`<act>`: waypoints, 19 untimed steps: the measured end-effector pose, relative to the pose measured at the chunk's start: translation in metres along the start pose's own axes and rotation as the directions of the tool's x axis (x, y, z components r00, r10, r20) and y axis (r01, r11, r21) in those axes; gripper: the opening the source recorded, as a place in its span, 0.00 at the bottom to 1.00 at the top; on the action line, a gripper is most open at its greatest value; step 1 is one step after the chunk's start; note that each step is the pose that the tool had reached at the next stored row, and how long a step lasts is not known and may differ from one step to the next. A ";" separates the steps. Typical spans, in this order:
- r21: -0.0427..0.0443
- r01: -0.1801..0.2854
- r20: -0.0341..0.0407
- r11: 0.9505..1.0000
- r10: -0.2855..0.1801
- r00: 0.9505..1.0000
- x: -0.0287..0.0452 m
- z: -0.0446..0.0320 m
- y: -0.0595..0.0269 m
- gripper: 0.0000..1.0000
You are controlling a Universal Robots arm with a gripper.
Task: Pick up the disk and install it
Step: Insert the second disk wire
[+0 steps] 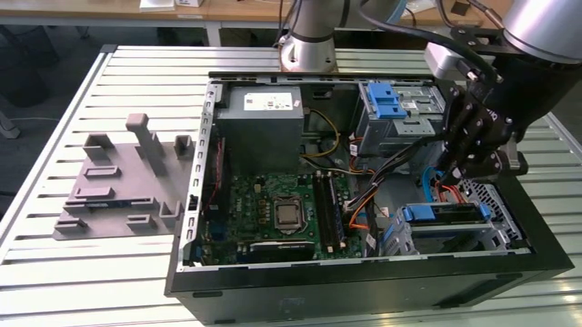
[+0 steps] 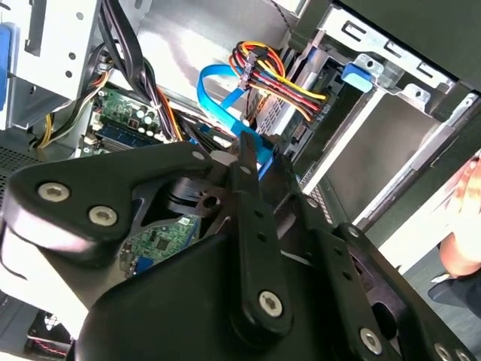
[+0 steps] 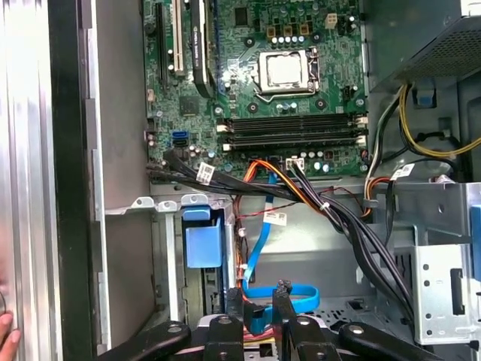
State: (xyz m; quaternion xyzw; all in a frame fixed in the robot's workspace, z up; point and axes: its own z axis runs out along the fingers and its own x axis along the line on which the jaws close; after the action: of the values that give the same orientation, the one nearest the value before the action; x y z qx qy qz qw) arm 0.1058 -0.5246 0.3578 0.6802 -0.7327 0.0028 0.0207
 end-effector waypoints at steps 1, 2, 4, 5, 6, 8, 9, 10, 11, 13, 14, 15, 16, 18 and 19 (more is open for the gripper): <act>0.000 0.000 0.000 1.000 0.000 1.000 -0.0002 0.0007 0.0000 0.28; 0.000 0.000 0.000 1.000 0.000 1.000 -0.0003 0.0014 0.0000 0.28; 0.000 0.000 0.001 1.000 0.000 1.000 -0.0004 0.0021 -0.0001 0.16; 0.000 0.000 0.006 1.000 0.000 1.000 -0.0003 0.0022 -0.0001 0.16; -0.001 0.001 0.019 1.000 -0.001 1.000 -0.0004 0.0023 -0.0001 0.16; -0.003 0.002 0.043 1.000 -0.002 0.999 -0.0002 0.0022 -0.0001 0.16; -0.004 0.002 0.051 1.000 -0.002 0.999 0.0001 0.0023 -0.0001 0.16; -0.004 0.003 0.053 1.000 -0.003 0.999 0.0006 0.0025 -0.0002 0.16; -0.004 0.005 0.053 1.000 -0.005 0.999 0.0014 0.0028 -0.0002 0.16; -0.003 0.016 0.053 1.000 -0.016 0.998 0.0024 0.0036 -0.0003 0.16; -0.003 0.022 0.053 1.000 -0.021 0.998 0.0029 0.0039 -0.0003 0.16; -0.003 0.026 0.052 1.000 -0.026 0.998 0.0035 0.0041 -0.0004 0.16; -0.002 0.029 0.052 1.000 -0.029 0.998 0.0044 0.0044 -0.0005 0.16; -0.002 0.032 0.052 0.999 -0.031 0.998 0.0071 0.0051 -0.0007 0.16; -0.002 0.033 0.051 0.999 -0.033 0.998 0.0080 0.0054 -0.0008 0.16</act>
State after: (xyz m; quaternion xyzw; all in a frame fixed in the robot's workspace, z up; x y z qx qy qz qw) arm 0.1058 -0.5328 0.3527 0.6919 -0.7218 -0.0158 0.0032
